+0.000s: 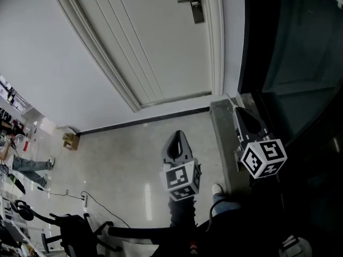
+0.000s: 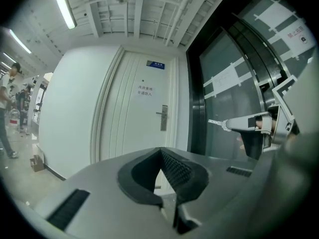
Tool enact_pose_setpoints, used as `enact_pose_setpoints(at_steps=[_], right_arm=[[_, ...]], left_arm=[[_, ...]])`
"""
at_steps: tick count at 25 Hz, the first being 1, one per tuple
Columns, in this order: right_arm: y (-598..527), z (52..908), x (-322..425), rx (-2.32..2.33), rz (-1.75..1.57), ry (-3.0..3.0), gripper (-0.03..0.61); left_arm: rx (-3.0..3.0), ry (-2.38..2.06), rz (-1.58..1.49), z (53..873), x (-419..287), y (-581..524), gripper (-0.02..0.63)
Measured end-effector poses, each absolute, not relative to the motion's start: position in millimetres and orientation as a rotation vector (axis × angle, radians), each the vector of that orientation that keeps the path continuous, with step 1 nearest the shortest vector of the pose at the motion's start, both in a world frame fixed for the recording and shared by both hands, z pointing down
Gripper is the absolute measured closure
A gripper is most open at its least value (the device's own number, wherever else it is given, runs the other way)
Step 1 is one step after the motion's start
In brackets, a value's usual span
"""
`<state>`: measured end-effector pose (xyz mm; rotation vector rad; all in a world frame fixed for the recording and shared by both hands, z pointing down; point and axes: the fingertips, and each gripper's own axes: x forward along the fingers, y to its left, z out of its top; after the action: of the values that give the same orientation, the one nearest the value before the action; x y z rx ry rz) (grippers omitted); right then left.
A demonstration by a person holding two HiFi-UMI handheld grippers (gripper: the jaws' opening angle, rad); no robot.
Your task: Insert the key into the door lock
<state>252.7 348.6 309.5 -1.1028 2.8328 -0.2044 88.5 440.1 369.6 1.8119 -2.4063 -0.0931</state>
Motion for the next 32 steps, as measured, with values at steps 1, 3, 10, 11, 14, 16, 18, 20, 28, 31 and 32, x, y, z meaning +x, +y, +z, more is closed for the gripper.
enact_pose_setpoints(at_steps=[1, 3, 10, 11, 14, 16, 18, 20, 28, 31, 32], right_arm=[[337.4, 309.0, 249.1, -1.097, -0.208, 2.836, 0.566], [313.9, 307.8, 242.1, -1.086, -0.209, 2.839, 0.566], [245.4, 300.6, 225.7, -1.073, -0.173, 2.841, 0.566], [236.1, 300.0, 224.8, -1.069, -0.172, 2.84, 0.566], [213.8, 299.4, 223.1, -1.062, -0.179, 2.835, 0.566], [205.5, 301.0, 223.5, -1.066, -0.188, 2.833, 0.566], [199.7, 303.9, 225.1, -1.074, -0.198, 2.831, 0.566], [189.6, 307.5, 226.5, -1.082, -0.204, 2.829, 0.566], [140.4, 312.8, 210.3, -1.106, -0.207, 2.805, 0.566], [122.9, 311.1, 198.0, -1.121, -0.196, 2.784, 0.566], [116.7, 310.6, 193.6, -1.128, -0.191, 2.775, 0.566]], left_arm=[[1.808, -2.407, -0.096, 368.2, 85.3, 429.4, 0.612], [1.803, -2.409, -0.099, 365.9, 79.2, 406.8, 0.612], [1.796, -2.448, -0.097, 354.7, 62.1, 340.0, 0.612], [1.797, -2.452, -0.098, 354.2, 61.6, 330.1, 0.612], [1.801, -2.454, -0.106, 353.0, 60.9, 306.8, 0.612], [1.805, -2.448, -0.108, 353.3, 61.2, 298.1, 0.612], [1.811, -2.441, -0.103, 355.0, 62.1, 291.5, 0.612], [1.814, -2.435, -0.098, 358.4, 62.7, 281.0, 0.612], [1.851, -2.418, -0.098, 362.8, 44.1, 227.4, 0.612], [1.885, -2.415, -0.101, 358.5, 30.4, 206.6, 0.612], [1.9, -2.415, -0.102, 356.7, 25.3, 199.1, 0.613]])
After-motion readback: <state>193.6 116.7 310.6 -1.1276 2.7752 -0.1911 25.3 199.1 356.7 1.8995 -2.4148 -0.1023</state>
